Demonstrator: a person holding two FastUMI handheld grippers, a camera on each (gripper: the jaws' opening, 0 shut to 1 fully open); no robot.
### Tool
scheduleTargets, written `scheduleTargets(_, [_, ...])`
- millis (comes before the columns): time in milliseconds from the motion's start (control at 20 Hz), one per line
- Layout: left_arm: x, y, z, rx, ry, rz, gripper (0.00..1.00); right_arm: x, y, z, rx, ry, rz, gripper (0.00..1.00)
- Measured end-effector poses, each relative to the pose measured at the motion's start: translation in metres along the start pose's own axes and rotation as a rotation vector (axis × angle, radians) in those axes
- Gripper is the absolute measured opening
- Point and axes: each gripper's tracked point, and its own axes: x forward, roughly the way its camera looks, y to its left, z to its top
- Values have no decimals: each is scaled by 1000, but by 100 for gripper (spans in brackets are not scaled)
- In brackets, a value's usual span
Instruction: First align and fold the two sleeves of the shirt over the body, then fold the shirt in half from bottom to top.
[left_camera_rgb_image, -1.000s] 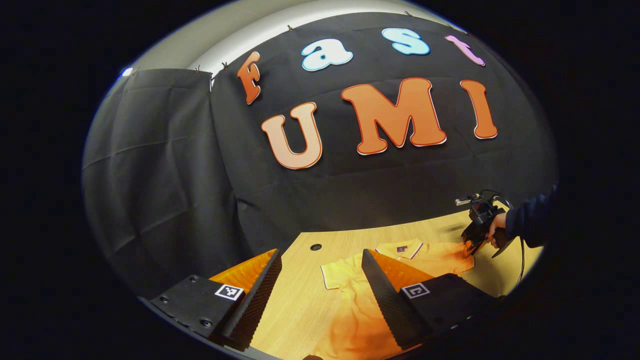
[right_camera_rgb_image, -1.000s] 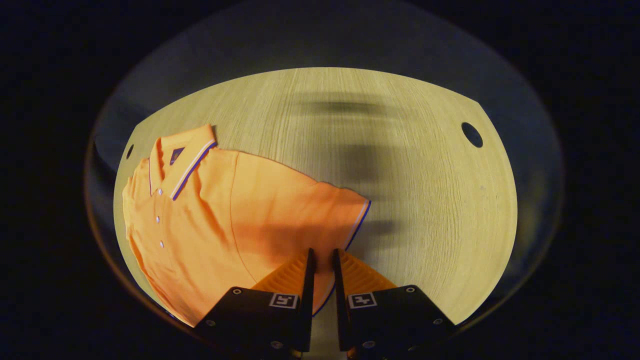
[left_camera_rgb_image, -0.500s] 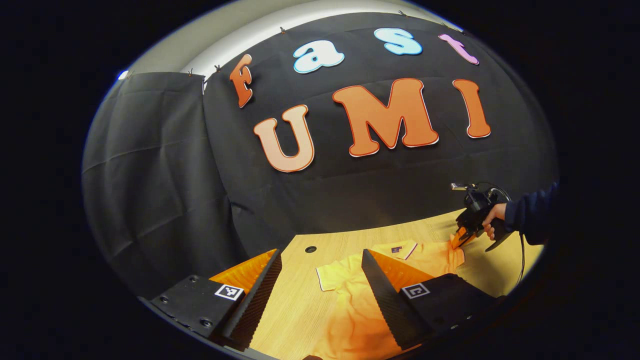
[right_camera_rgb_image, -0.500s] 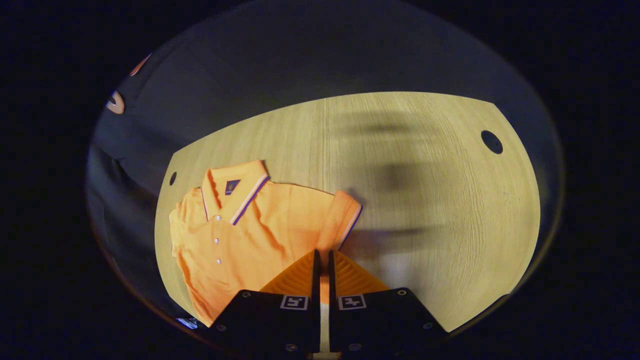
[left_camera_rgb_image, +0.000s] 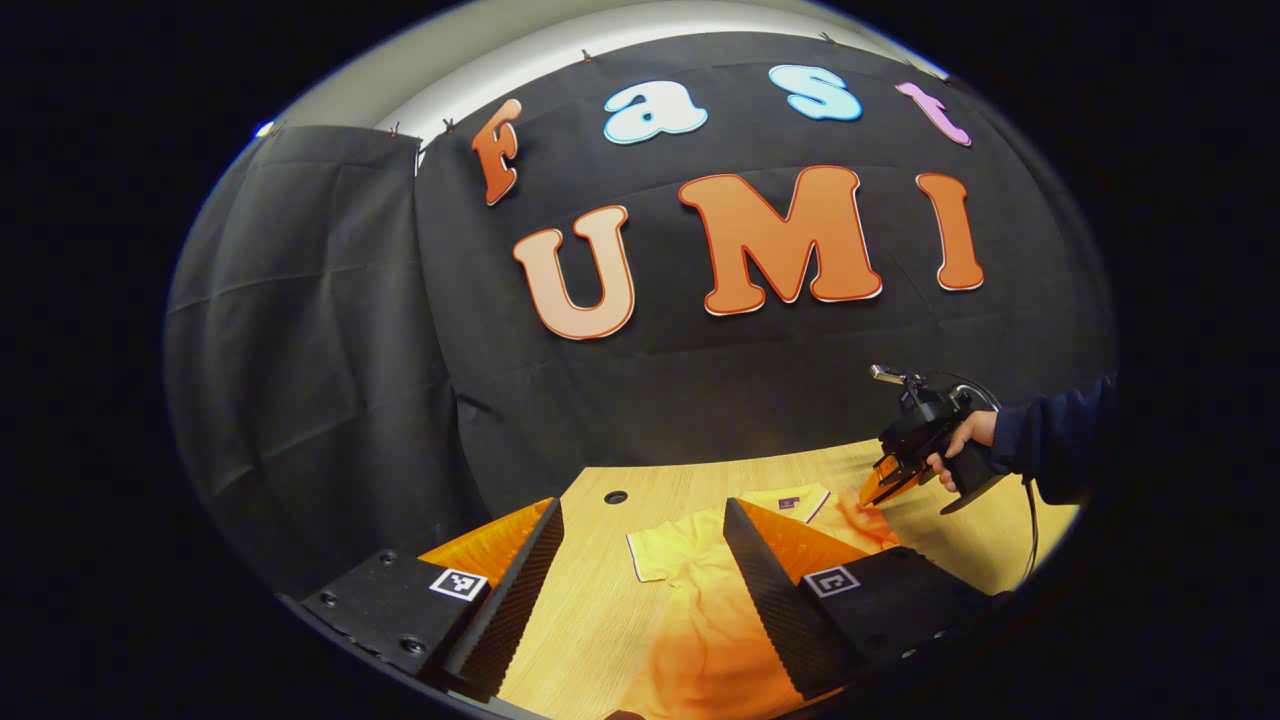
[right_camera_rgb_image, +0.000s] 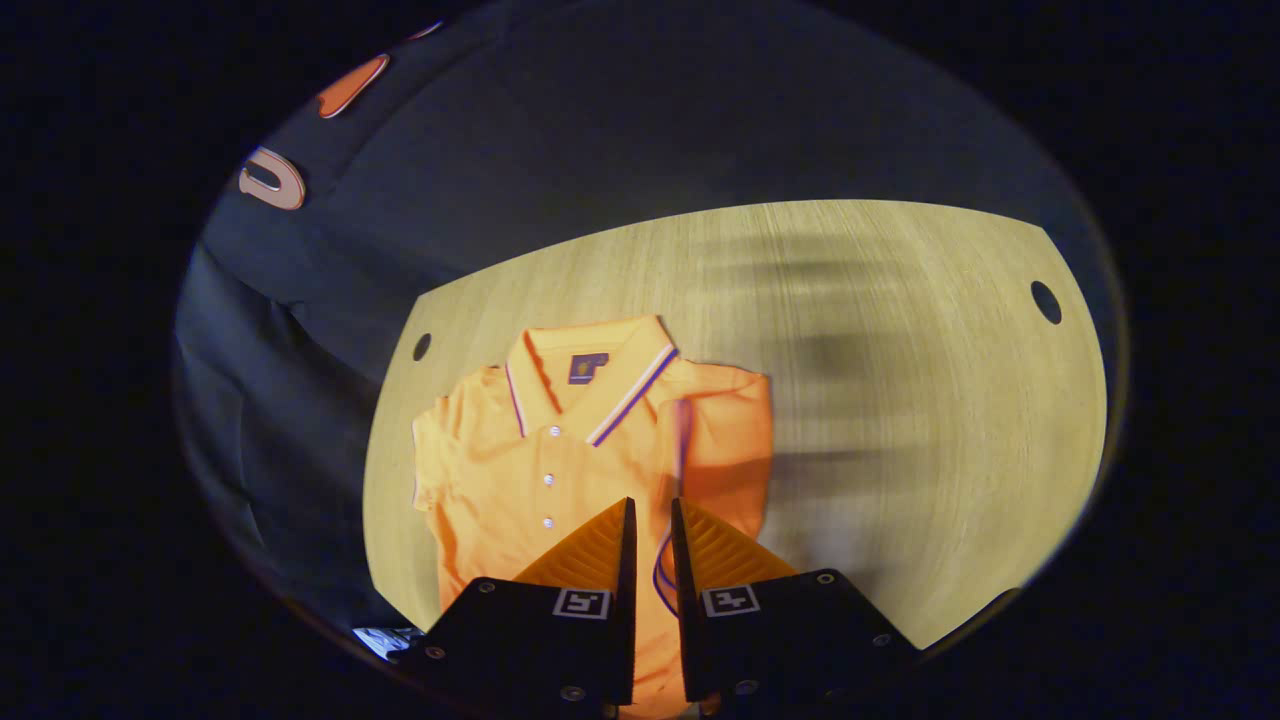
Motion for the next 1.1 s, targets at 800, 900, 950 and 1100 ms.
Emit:
scheduleTargets(800, [218, 68, -105, -146, 276, -258, 99, -116, 22, -27, 18, -368, -233, 87])
scheduleTargets(900, [246, 65, -133, -167, 362, -290, 99, -129, 10, -47, 23, -396, -316, 89])
scheduleTargets(950, [258, 65, -147, -175, 415, -300, 99, -136, 8, -56, 28, -410, -344, 90])
scheduleTargets(1100, [290, 54, -186, -216, 565, -337, 99, -153, 7, -83, 45, -442, -398, 80])
